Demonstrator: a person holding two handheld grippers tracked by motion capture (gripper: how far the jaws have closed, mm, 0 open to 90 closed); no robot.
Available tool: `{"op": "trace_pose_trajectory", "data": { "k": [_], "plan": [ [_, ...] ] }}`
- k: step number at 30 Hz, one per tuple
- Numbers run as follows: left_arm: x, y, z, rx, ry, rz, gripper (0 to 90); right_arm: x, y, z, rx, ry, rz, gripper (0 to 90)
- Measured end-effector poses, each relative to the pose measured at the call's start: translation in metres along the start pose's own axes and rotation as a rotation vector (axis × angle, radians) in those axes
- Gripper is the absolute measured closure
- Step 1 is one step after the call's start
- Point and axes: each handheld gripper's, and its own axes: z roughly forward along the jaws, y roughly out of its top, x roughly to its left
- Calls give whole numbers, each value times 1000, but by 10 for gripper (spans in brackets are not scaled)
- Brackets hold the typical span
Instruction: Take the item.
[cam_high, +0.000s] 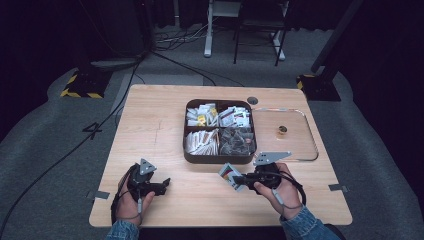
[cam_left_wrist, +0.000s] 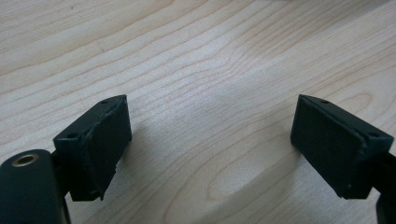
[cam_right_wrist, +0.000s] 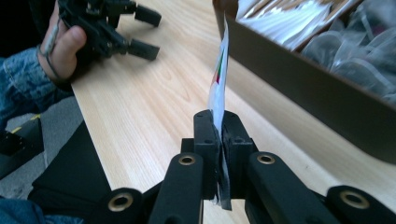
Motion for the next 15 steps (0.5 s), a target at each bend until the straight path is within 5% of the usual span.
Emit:
{"op": "trace_pose_trajectory", "data": {
  "k": [15],
  "plan": [
    [0, 0, 0, -1, 0, 0, 128, 6, -19, 23, 85, 31, -6, 874]
  ]
}}
